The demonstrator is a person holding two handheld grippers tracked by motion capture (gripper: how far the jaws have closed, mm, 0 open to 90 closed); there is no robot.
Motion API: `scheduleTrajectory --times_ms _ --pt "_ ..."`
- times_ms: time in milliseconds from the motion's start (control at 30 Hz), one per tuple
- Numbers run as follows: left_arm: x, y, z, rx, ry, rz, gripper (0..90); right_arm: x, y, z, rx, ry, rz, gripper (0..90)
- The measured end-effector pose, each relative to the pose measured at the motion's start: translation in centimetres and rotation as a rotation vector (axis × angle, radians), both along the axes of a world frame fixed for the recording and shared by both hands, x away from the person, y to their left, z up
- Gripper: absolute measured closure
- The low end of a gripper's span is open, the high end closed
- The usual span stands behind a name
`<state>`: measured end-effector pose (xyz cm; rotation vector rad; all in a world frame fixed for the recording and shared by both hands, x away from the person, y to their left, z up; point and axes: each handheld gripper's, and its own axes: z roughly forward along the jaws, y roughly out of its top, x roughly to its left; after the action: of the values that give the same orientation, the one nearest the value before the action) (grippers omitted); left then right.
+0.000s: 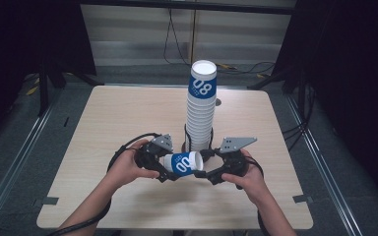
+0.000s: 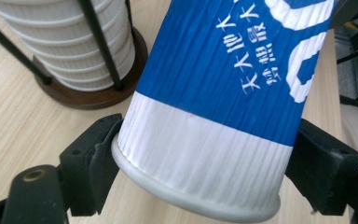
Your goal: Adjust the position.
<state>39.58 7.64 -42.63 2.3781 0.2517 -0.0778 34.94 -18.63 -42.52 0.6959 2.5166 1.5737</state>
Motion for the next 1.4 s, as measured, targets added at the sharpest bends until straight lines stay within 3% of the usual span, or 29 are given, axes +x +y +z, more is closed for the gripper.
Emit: scheduleTrajectory --times_ms 667,967,1067,1233,1267,1400 --pt "0.2 -0.5 1.4 0.215 -0.067 -0.043 17.9 -0.1 0.4 -0.3 -0.061 -0.012 0.023 19.2" --pt "0.1 -0.8 1.5 0.24 -0.068 -0.047 17.9 -0.1 0.5 -0.4 -0.103 -0.015 0.03 18.9" --pt "0.2 -0.9 1.7 0.27 -0.086 -0.071 18.0 -0.1 0.6 -0.4 -0.112 -0.01 0.031 18.9" --pt "0.1 -1.0 1.7 0.287 -0.096 -0.07 17.9 -0.1 0.6 -0.5 -0.133 -0.006 0.032 18.9" --pt "-0.1 -1.1 1.5 0.278 -0.084 -0.048 18.0 -0.2 0.6 -0.5 -0.148 -0.005 0.034 18.8" --pt "-0.1 -1.1 1.5 0.293 -0.079 -0.056 18.0 -0.2 0.7 -0.6 -0.163 0.009 0.043 18.4"
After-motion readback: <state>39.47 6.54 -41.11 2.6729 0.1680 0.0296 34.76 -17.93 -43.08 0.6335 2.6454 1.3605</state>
